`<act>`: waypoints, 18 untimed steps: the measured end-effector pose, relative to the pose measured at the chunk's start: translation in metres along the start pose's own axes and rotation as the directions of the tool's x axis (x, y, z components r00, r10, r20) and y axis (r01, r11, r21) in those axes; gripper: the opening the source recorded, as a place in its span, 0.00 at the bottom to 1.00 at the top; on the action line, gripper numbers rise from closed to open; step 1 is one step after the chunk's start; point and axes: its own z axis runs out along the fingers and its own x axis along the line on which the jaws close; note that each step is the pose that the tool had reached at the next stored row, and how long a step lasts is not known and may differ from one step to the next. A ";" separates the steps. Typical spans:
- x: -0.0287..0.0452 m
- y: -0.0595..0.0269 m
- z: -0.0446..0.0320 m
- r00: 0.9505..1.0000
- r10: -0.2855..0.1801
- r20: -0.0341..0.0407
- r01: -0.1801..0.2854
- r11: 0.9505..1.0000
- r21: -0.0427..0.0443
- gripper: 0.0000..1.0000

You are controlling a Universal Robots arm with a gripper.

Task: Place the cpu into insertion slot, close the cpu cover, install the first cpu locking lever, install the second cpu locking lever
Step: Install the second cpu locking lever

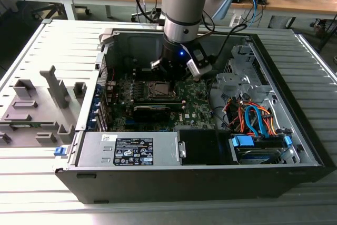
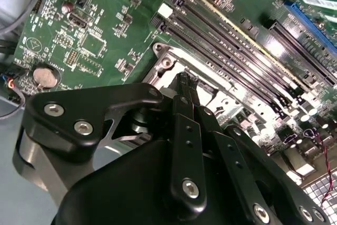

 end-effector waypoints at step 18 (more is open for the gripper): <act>0.0104 -0.0152 0.0041 1.000 0.002 -0.001 -0.002 1.000 0.006 0.11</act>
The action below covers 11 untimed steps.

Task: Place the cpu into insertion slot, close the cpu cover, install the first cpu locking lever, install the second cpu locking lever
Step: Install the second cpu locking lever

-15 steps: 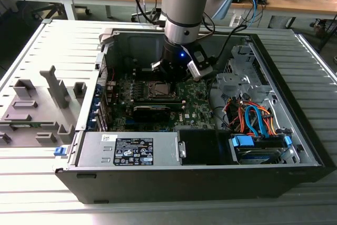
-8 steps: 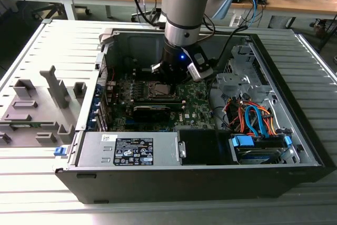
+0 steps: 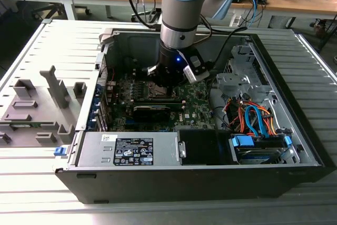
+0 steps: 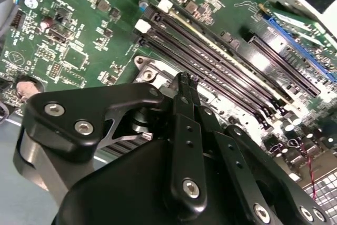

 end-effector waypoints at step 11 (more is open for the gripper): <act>0.0055 -0.0076 0.0020 1.000 0.000 0.000 0.000 1.000 0.000 0.11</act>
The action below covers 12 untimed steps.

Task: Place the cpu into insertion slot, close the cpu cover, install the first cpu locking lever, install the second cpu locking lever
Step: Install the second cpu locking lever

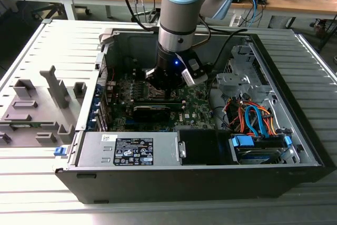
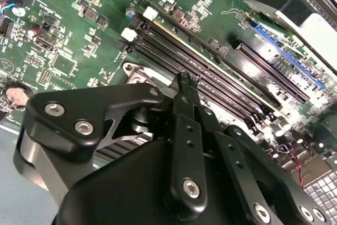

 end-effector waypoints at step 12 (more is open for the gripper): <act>0.0210 0.0035 0.0032 1.000 0.000 0.000 0.000 1.000 0.000 0.11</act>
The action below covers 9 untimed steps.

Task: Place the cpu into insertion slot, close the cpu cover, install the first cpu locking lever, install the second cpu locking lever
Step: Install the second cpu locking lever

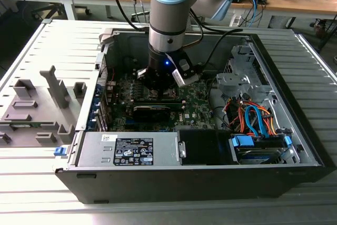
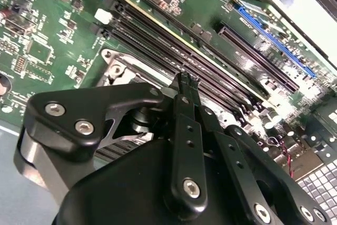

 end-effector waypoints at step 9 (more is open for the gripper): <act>0.0172 0.0021 0.0024 1.000 0.000 0.000 0.000 1.000 0.000 0.11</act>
